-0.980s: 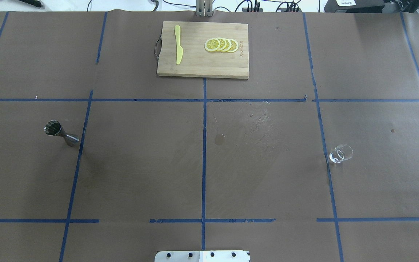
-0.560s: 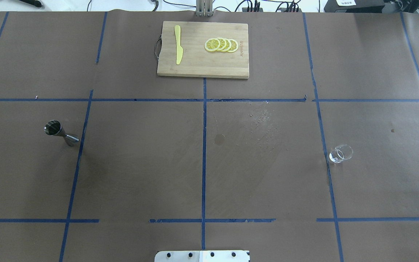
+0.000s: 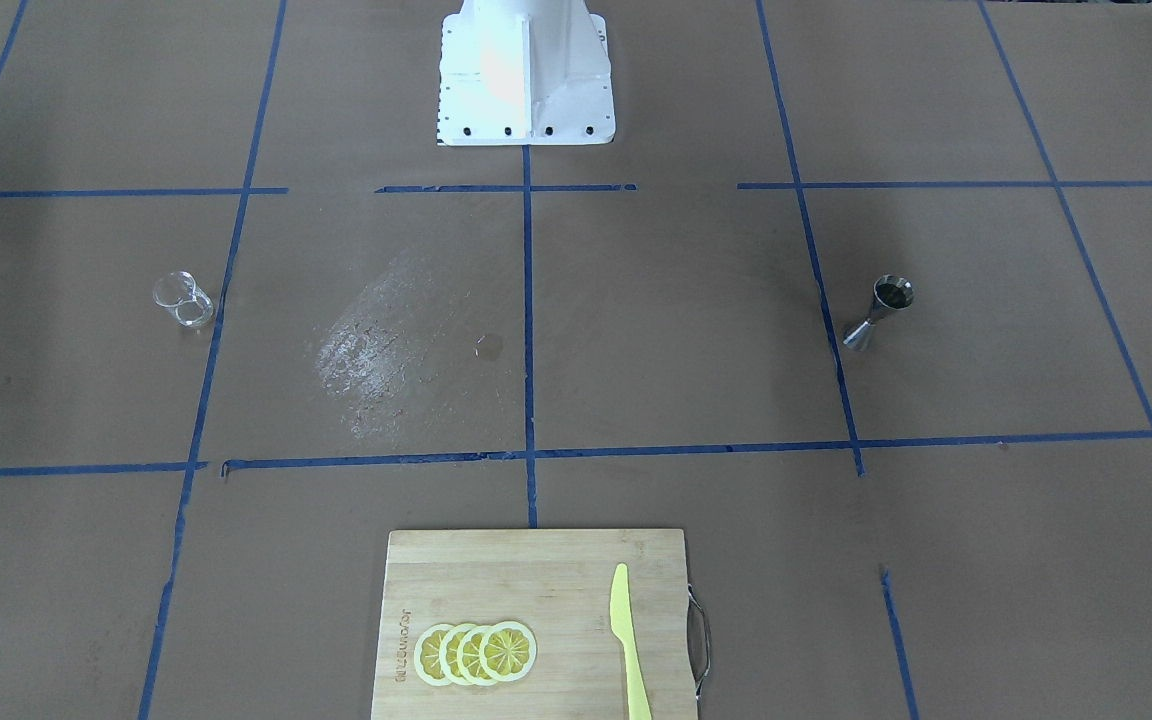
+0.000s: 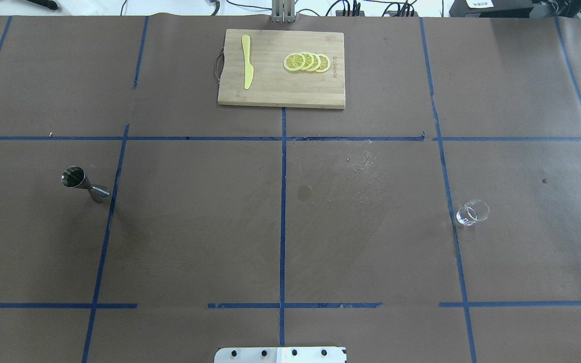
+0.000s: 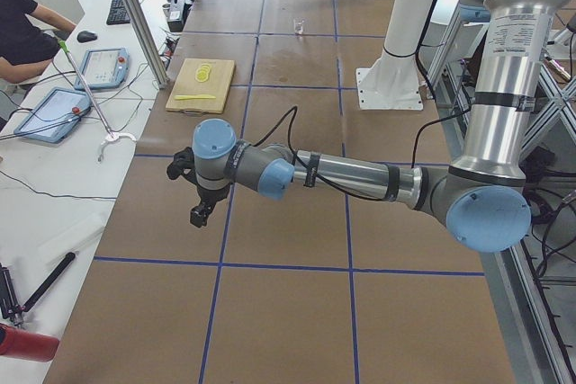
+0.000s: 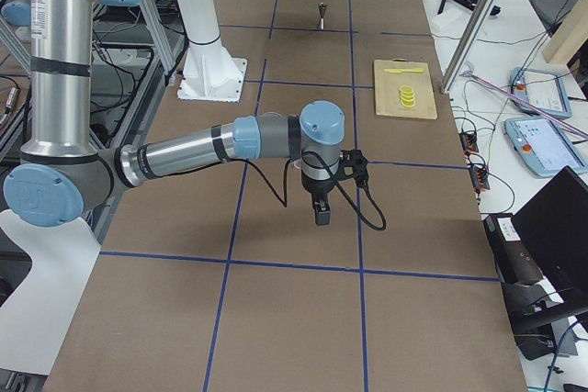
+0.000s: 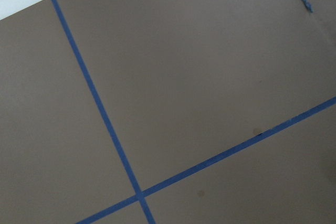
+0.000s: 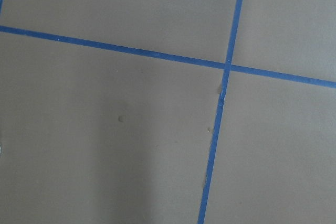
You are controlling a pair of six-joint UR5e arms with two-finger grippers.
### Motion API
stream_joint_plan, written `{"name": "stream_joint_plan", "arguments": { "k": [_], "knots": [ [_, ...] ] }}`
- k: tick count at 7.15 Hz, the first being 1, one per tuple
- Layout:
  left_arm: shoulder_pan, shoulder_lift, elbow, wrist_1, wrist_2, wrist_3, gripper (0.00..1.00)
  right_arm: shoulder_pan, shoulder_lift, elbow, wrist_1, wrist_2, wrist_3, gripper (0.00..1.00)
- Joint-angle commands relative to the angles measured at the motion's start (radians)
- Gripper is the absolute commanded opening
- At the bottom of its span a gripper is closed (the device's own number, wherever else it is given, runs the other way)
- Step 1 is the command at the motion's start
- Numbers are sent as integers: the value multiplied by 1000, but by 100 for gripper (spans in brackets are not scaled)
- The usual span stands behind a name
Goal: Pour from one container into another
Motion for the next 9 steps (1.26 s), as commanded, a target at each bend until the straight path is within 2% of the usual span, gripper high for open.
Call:
{"name": "stream_joint_plan", "arguments": {
  "k": [1,2,5,9],
  "knots": [
    [-19,84,7,-4,8,-12,100,10,3,-39,1,-3,81,100],
    [-29,83,9,10,9,-31,100,11,5,-89,7,0,81,100],
    [-58,83,9,98,2,-146,100,42,-1,-108,8,41,83,100],
    [-60,77,-10,100,-1,-189,100,85,-4,-148,9,100,80,100]
  ]
}}
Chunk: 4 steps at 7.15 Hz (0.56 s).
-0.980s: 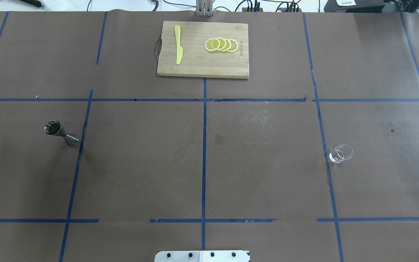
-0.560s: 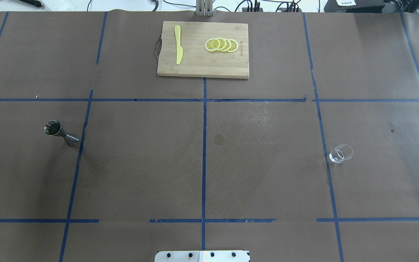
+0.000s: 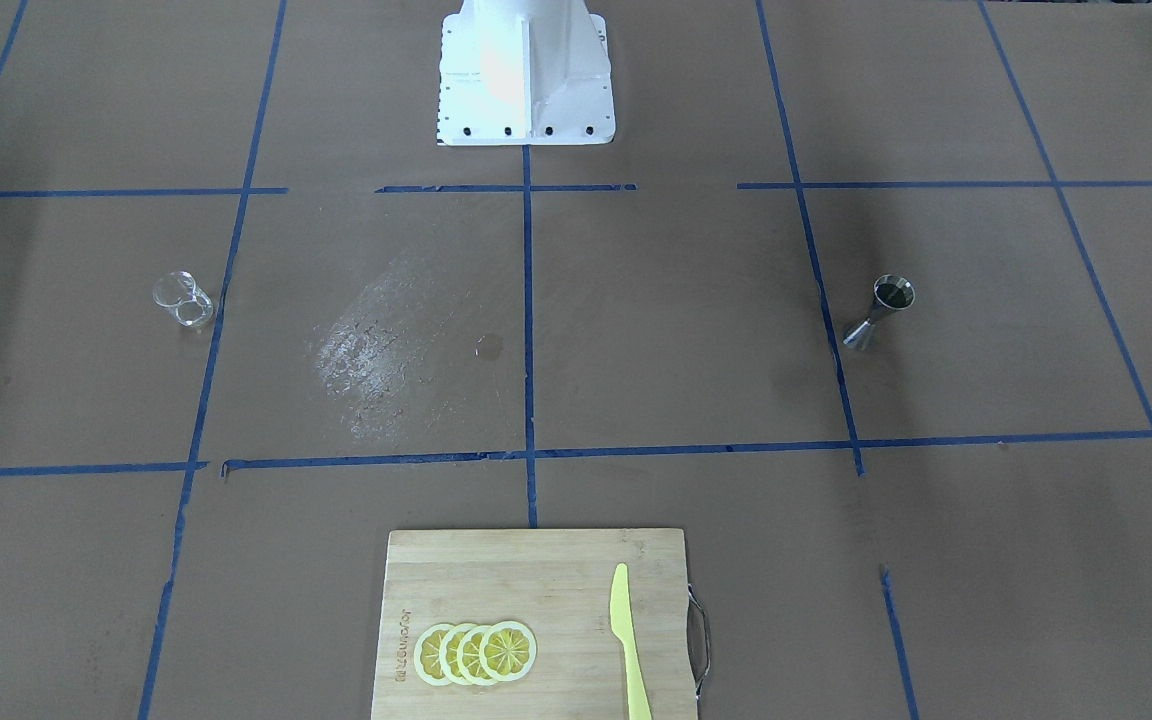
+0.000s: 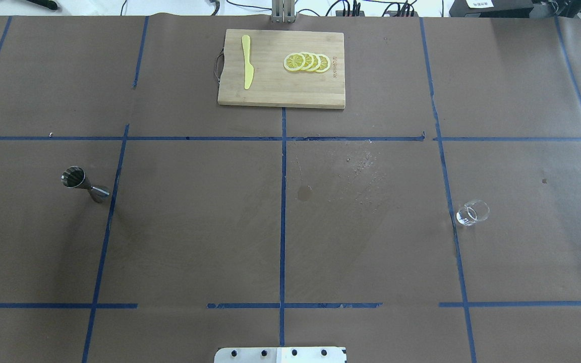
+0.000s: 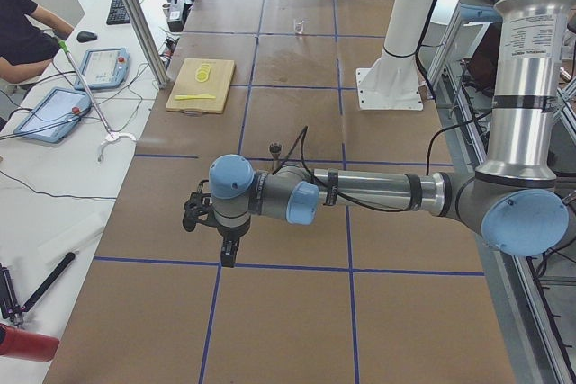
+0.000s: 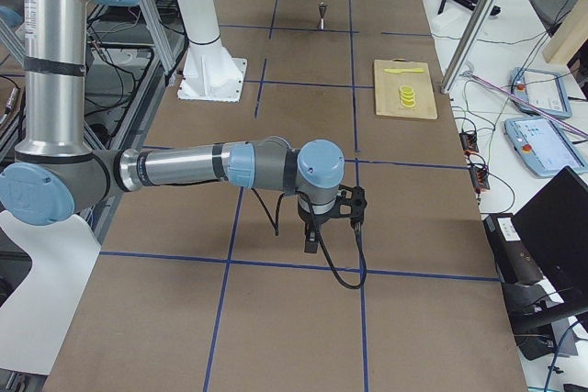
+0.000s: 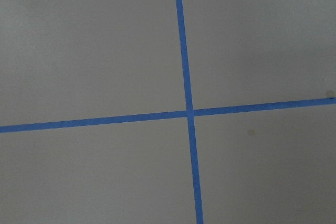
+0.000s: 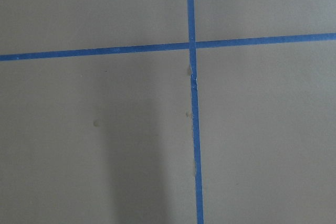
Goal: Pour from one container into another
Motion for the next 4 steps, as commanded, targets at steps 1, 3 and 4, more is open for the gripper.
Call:
{"name": "stream_joint_plan", "arguments": {
  "k": [1,3,4],
  "knots": [
    [-1,-1,-5,-2,0,4,100,17,-6,-33,48,20,-4,100],
    [-1,1,-14,-3,0,5,100,16,-24,-54,185,-59,49,100],
    [-1,1,-17,-2,0,5,100,16,-24,-64,185,-56,65,100]
  ]
}}
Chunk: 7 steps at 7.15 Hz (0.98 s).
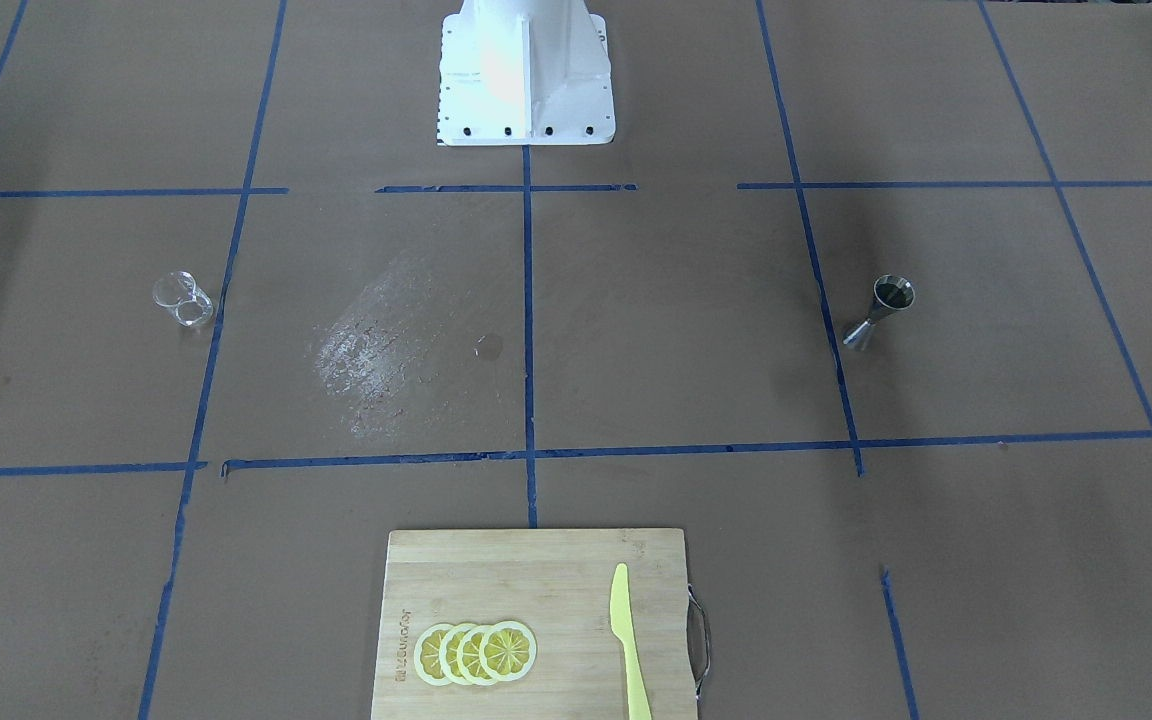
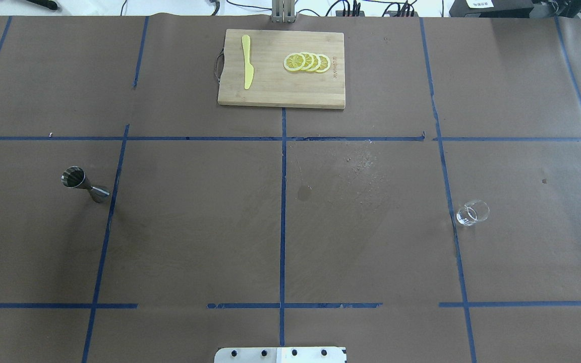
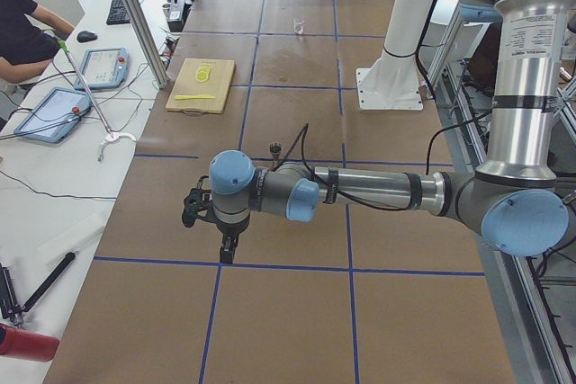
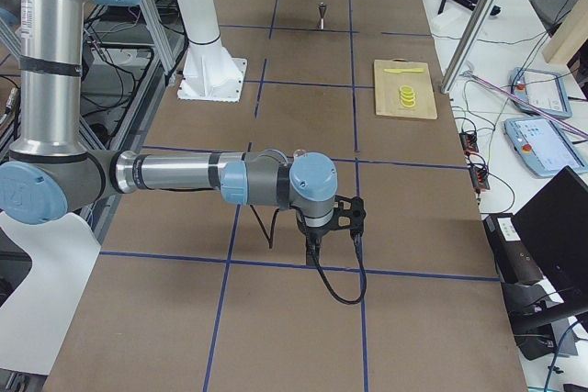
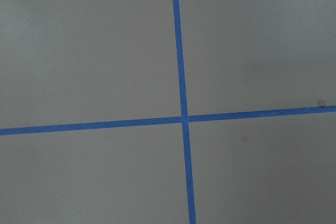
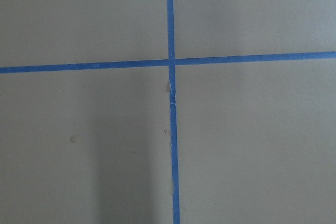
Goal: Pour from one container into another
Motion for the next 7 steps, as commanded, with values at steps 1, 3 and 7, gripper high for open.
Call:
{"name": "stream_joint_plan", "arguments": {
  "k": [1,3,7],
  "knots": [
    [0,0,-4,-1,0,1,100,0,-2,-13,25,-13,29,100],
    [0,2,-6,-4,0,1,100,0,1,-13,37,-12,30,100],
    [0,5,-6,-7,0,1,100,0,1,-13,39,-10,44,100]
  ]
}}
